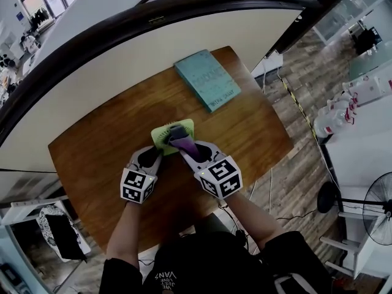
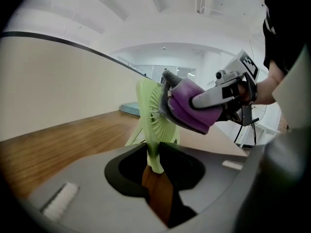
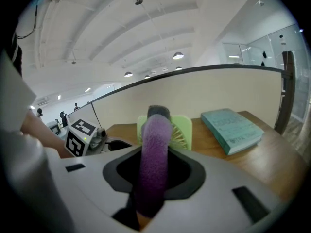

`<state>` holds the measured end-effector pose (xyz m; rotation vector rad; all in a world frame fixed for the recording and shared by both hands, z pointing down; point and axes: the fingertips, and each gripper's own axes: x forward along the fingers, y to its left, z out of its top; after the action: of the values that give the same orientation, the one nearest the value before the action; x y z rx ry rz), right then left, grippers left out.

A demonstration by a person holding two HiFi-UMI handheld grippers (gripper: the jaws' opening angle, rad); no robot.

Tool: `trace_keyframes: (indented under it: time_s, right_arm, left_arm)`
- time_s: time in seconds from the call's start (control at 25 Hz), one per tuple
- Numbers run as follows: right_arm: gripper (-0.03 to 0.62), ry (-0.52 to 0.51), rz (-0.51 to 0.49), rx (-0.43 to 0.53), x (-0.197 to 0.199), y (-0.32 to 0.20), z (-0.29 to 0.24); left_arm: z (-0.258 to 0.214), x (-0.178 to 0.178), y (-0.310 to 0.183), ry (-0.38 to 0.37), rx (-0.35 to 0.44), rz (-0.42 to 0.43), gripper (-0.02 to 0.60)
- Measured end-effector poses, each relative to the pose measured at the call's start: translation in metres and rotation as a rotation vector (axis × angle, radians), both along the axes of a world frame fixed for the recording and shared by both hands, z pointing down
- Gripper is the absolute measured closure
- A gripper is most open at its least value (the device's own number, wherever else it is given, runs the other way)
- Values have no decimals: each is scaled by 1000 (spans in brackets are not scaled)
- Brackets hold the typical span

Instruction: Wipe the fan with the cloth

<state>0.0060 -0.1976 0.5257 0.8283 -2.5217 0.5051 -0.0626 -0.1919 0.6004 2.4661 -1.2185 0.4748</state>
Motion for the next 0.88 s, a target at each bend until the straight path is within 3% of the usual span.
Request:
trace_keyframes:
  time_s: [0.24,0.52,0.6,0.88]
  right_arm:
    - [494,55,95,-1,45,-18,10]
    - [494,67,165,-12,65,-20,15]
    - [494,63,134,-13,59,-9,14]
    - [494,94,-117,-44,-2,37,27]
  left_arm:
    - [0,0,0,-14,-1,12,492]
    - [-1,-1,0,-28,7,14,491]
    - [1,0,1,-29,10,15,491]
    - [1,-3,3,-66,16,6,489]
